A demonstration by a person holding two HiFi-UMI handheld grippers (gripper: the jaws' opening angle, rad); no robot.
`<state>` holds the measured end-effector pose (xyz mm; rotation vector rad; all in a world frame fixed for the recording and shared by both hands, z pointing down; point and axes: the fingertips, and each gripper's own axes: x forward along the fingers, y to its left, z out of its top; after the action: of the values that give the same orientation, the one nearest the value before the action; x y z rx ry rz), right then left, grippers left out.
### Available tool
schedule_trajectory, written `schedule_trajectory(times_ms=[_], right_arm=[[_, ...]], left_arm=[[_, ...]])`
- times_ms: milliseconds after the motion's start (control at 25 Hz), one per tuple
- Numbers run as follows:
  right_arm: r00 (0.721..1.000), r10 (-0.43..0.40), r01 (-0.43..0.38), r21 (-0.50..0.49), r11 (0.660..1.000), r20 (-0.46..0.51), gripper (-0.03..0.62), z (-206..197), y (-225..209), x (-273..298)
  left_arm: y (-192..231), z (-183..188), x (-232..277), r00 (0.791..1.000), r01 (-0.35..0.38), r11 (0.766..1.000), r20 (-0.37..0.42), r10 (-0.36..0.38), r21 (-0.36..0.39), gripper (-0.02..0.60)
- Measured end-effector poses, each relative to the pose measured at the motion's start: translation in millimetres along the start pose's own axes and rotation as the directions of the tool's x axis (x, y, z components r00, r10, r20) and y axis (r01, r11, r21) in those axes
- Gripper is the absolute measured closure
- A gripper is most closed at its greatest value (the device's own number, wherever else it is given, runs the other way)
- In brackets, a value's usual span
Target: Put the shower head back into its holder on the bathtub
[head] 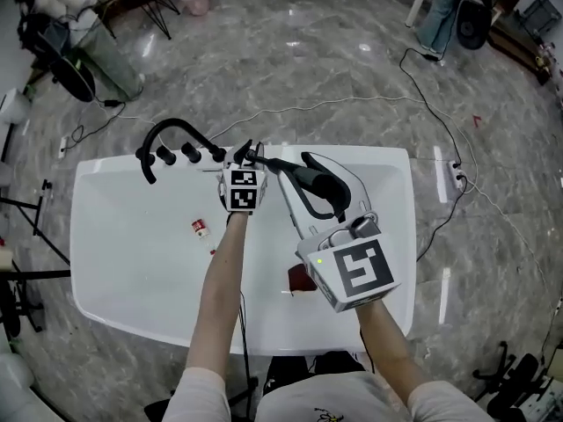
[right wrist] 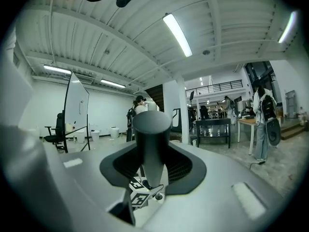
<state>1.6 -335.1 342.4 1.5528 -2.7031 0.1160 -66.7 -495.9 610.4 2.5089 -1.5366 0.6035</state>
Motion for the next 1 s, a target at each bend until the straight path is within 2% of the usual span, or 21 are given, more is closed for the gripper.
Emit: schedule_trajectory(times_ms=[200,480,680,840,1000], right_arm=[[0.997,0.009,-0.009,-0.001,1.000,-0.079,0.453,-38.7,1.5,24.2],[0.994,0.003,-0.006,-0.032,0.999,-0.105,0.454,-69.7,1.7,70.6],[0.990,-0.002,-0.001,-0.019,1.000,-0.140,0.453,-103.3,-4.7,103.9],[0.985,0.008,-0.014,-0.032,0.999,-0.175,0.453,-134.2,-4.3,129.8],[0.979,0.003,-0.013,-0.050,0.999,-0.203,0.453,-160.3,-7.4,158.3]], left_arm=[[-6.6,-31.0,-10.3,1.000,0.022,0.999,0.007,-0.022,-0.040,0.445],[5.4,-40.3,-36.0,0.996,0.015,0.995,0.093,-0.006,-0.095,0.440],[25.8,-44.5,-57.2,0.986,-0.007,0.982,0.160,0.038,-0.190,0.440],[37.1,-52.6,-89.7,0.970,-0.003,0.958,0.232,0.072,-0.287,0.451],[49.2,-66.9,-100.4,0.966,-0.029,0.948,0.235,0.109,-0.317,0.514]])
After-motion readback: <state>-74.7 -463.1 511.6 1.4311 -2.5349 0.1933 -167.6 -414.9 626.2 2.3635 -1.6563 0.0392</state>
